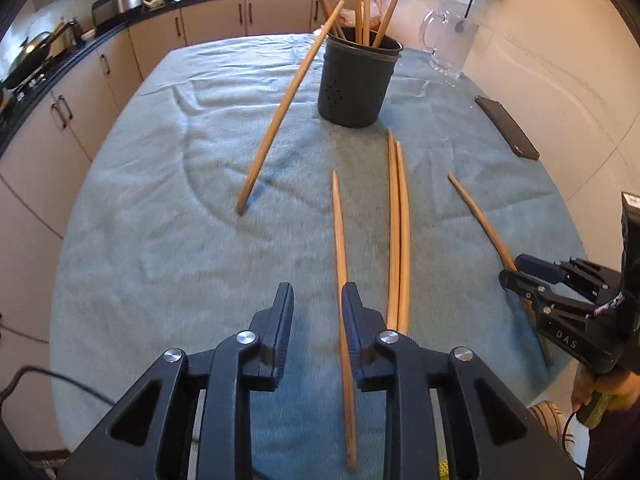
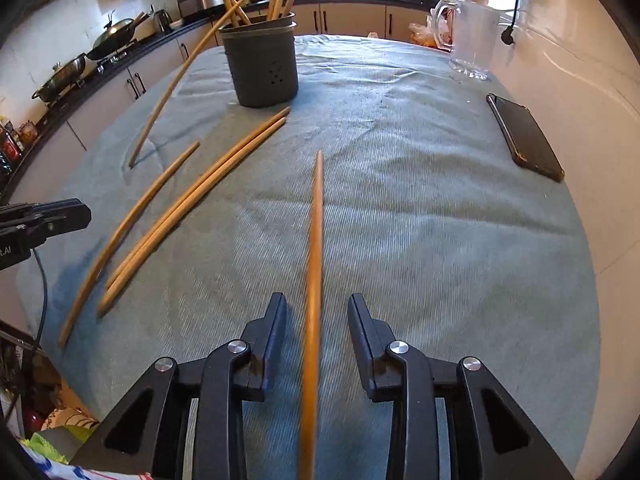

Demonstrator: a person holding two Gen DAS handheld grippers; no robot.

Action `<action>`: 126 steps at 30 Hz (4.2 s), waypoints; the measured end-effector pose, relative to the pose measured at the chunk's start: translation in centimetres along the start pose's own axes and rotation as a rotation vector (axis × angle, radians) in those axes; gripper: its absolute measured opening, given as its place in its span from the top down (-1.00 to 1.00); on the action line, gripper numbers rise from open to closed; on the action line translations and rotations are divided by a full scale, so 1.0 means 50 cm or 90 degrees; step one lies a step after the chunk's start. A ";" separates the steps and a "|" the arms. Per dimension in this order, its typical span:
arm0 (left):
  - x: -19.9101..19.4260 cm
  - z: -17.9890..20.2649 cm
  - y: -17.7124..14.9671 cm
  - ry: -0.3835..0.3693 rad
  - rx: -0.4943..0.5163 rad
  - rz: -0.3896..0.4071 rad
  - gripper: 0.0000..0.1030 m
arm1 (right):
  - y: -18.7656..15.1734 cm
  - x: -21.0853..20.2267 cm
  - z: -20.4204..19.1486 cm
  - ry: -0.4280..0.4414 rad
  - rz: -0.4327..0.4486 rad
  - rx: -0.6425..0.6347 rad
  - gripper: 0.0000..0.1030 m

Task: Organize utensils
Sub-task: 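Close the right tool on one chopstick while the left tool grasps another, then lift both held chopsticks upright and carry them to the black holder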

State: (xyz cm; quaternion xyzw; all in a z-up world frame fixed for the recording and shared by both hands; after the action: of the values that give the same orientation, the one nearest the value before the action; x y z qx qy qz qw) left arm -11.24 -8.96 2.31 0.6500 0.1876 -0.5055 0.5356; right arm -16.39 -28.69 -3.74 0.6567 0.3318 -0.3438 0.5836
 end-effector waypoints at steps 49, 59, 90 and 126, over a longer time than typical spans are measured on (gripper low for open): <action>-0.033 -0.010 0.102 -0.141 -0.063 0.093 0.89 | 0.134 -0.069 0.005 0.010 0.086 -0.047 0.86; -0.117 -0.005 0.086 -0.094 -0.051 0.170 0.89 | 0.131 -0.161 -0.013 0.049 0.198 -0.010 0.86; -0.288 0.064 0.043 -0.025 0.012 0.326 0.89 | 0.093 -0.288 -0.027 0.077 0.306 0.004 0.86; -0.322 0.025 0.189 -0.041 0.016 0.346 0.89 | 0.233 -0.311 -0.031 0.081 0.353 0.006 0.86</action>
State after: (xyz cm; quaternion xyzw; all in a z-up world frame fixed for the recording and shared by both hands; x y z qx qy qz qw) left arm -11.11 -8.63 21.04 0.6664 -0.0170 -0.3661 0.6494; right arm -14.99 -28.84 15.69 0.7455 0.1740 -0.1306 0.6300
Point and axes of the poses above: each gripper's, at about its wrist camera, not at the fingertips, and x roughly the way its jaws point, z to its right, y to its top, the point moved 2 cm from there along x, roughly the way its jaws point, and after that the axes turned 1 degree about z, right-handed, at the moved point
